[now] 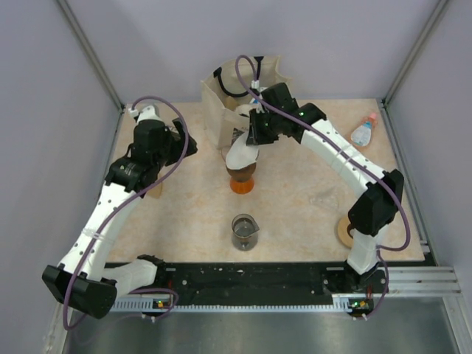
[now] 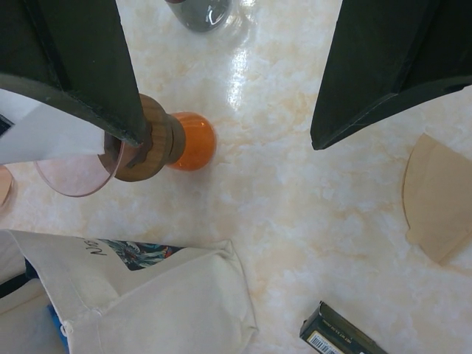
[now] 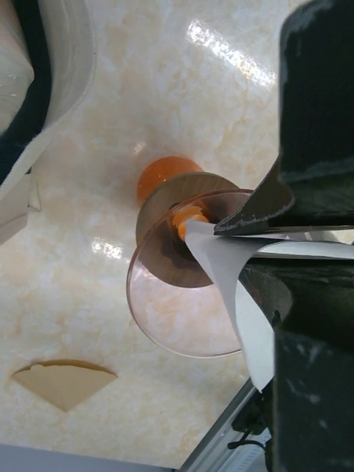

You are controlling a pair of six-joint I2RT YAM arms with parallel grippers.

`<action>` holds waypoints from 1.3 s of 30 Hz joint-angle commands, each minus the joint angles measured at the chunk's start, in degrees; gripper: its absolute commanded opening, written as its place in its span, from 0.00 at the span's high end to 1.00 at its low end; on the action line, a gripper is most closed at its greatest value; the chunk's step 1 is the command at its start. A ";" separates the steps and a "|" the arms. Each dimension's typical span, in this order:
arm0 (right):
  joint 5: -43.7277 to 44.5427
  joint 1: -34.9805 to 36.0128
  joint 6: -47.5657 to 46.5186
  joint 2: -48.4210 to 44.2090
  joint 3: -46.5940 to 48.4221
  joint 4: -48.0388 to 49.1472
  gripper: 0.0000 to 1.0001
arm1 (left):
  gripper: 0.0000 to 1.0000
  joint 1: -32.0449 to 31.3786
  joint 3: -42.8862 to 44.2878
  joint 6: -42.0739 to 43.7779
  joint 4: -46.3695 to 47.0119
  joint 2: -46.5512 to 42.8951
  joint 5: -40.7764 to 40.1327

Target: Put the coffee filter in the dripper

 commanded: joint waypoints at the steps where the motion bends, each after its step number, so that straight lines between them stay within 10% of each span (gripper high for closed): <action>1: 0.38 -0.46 -1.05 1.00 4.47 -0.33 0.80 | 0.01 0.55 0.21 0.99 3.70 -0.51 1.96; 14: 3.73 -0.28 -11.06 -3.03 7.64 0.99 0.46 | 0.01 0.64 -0.49 1.61 4.76 0.37 3.46; 39: 9.96 7.81 -17.84 7.33 7.20 -1.38 0.70 | 0.01 0.99 -3.30 -0.94 3.18 -1.74 -3.13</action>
